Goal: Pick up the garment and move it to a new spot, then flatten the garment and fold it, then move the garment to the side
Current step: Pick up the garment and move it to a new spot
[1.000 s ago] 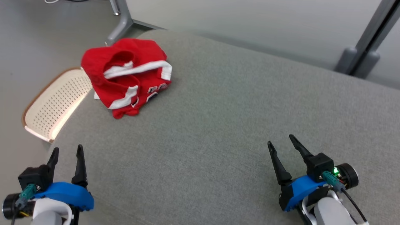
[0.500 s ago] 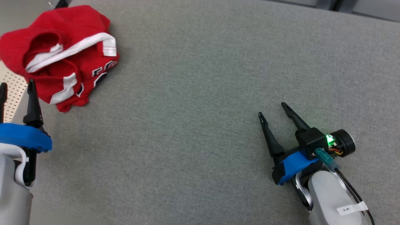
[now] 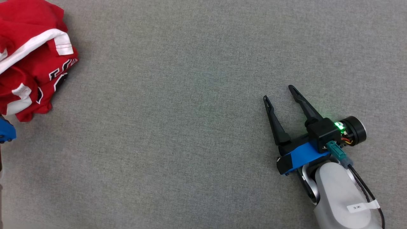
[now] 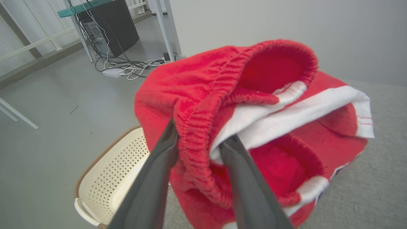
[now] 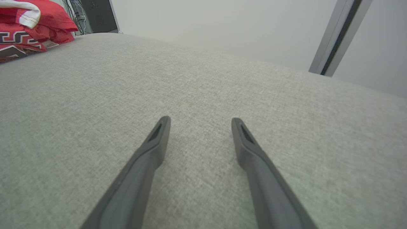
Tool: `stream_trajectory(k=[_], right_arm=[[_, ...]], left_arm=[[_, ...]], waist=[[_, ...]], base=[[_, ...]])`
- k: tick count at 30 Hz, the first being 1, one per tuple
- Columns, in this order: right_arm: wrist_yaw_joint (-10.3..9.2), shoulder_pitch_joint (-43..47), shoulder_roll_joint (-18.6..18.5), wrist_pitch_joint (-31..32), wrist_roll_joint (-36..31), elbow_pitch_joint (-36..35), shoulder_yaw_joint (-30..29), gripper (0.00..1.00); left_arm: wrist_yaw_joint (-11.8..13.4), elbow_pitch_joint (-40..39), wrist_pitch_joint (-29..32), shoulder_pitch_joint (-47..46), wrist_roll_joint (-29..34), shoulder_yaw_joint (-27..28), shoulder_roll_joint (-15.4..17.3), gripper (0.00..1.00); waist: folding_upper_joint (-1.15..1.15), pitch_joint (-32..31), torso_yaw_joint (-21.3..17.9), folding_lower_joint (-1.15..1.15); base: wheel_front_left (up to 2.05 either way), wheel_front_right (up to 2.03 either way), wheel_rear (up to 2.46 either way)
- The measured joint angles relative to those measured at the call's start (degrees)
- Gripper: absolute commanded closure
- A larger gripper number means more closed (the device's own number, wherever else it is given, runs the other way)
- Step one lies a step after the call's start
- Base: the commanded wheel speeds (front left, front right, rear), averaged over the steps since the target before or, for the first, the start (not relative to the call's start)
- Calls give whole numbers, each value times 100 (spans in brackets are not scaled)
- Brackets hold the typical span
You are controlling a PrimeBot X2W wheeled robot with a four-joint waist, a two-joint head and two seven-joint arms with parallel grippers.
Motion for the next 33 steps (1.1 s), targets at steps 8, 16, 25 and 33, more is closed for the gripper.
stream_trajectory(k=[8, 16, 25, 33], right_arm=[[-5, 159, -55, 22, 302, 65, -51, 0], [-5, 403, -64, 29, 809, 79, 114, 0], [-7, 746, -66, 31, 1152, -76, 245, 0], [-7, 990, -73, 31, 1315, -276, 375, 0]], left_arm=[[0, -803, 0, -69, 233, 70, -26, 100], [0, -1915, 0, -3, 360, -103, 3, 100], [0, -2708, 0, 133, 147, -869, -135, 100], [0, -3145, 1, 422, -51, -1397, -612, 100]], waist=[[1, -300, -44, 0], [0, -832, -320, 0], [0, -1187, -1188, -1], [1, -1265, -2264, 0]], base=[[0, 0, 0], [0, 0, 0], [0, 0, 0], [0, 0, 0]])
